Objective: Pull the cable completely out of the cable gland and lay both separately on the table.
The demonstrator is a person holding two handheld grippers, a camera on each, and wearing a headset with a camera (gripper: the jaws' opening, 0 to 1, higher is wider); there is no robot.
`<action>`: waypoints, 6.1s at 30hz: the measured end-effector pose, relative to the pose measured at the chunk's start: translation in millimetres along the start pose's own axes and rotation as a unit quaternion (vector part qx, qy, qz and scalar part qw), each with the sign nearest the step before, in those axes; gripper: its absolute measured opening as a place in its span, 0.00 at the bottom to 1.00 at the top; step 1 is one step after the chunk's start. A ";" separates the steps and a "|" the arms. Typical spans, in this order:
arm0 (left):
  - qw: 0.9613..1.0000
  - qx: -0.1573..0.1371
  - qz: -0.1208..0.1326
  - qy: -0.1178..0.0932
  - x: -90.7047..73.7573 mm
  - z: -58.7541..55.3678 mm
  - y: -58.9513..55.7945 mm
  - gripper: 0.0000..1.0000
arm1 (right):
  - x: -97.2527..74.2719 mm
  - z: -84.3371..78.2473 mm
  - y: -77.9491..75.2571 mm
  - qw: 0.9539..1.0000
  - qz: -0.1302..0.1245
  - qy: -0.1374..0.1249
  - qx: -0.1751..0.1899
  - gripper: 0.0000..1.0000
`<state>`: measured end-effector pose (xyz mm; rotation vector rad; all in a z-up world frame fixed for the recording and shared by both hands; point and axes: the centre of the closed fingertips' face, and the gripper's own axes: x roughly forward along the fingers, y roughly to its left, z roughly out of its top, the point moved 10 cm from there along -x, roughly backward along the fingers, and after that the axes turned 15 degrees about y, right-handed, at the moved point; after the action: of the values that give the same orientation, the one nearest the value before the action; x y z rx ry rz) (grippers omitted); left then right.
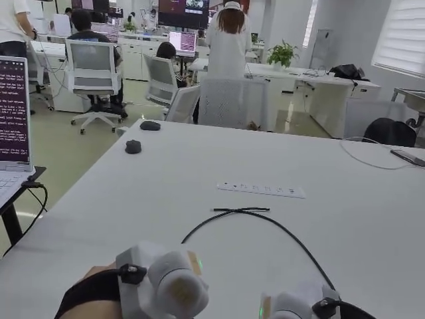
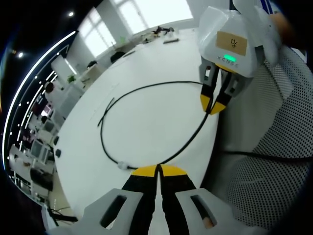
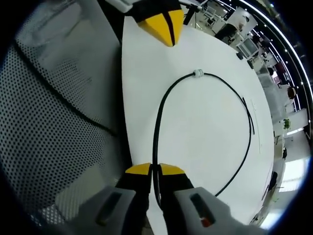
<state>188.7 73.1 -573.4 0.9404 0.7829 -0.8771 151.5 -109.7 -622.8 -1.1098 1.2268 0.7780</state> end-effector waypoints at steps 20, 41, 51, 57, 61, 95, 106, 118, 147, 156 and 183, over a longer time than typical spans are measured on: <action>0.999 0.006 -0.009 -0.030 -10.1 4.3 11.8 0.02 | -1.7 -18.9 -19.0 0.994 -0.003 0.016 0.108 0.20; 0.975 0.190 -0.085 0.077 65.8 -4.8 109.3 0.26 | -6.5 -18.0 -22.9 0.989 0.007 -0.037 0.140 0.19; 0.933 0.328 -0.104 0.103 125.5 19.9 99.3 0.34 | -5.8 -17.8 -22.2 0.989 0.014 -0.043 0.142 0.18; 0.917 0.371 -0.100 0.106 150.7 23.1 97.0 0.32 | -5.1 -17.9 -21.9 0.989 0.017 -0.045 0.143 0.19; 0.914 0.369 -0.126 0.112 157.5 26.6 101.1 0.29 | -4.7 -17.1 -21.6 0.989 0.019 -0.046 0.140 0.18; 0.974 0.059 -0.209 0.073 64.1 18.8 32.1 0.21 | -18.8 2.9 -17.2 0.975 0.062 -0.153 0.146 0.30; 0.981 -0.059 -0.184 -0.005 13.8 40.3 -8.1 0.21 | -28.2 14.5 -14.8 0.957 0.105 -0.232 0.139 0.31; 0.985 -0.045 -0.163 -0.034 5.2 34.7 -22.2 0.21 | -31.6 22.2 -5.9 0.961 0.102 -0.242 0.083 0.02; 0.993 0.085 -0.038 -0.073 5.7 28.9 -17.7 0.27 | -39.1 19.9 -11.2 0.950 0.089 -0.280 0.104 0.02; 0.991 0.097 -0.023 -0.090 4.3 30.0 -15.3 0.29 | -38.9 18.9 -11.9 0.950 0.087 -0.279 0.112 0.02; 0.991 0.123 -0.024 -0.036 14.1 23.3 -20.8 0.16 | -14.9 -2.2 -16.1 0.993 -0.013 -0.089 0.075 0.02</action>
<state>180.5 41.5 -583.7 1.1035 0.6461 -1.0616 162.5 -115.2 -604.6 -0.9124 1.0990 0.7358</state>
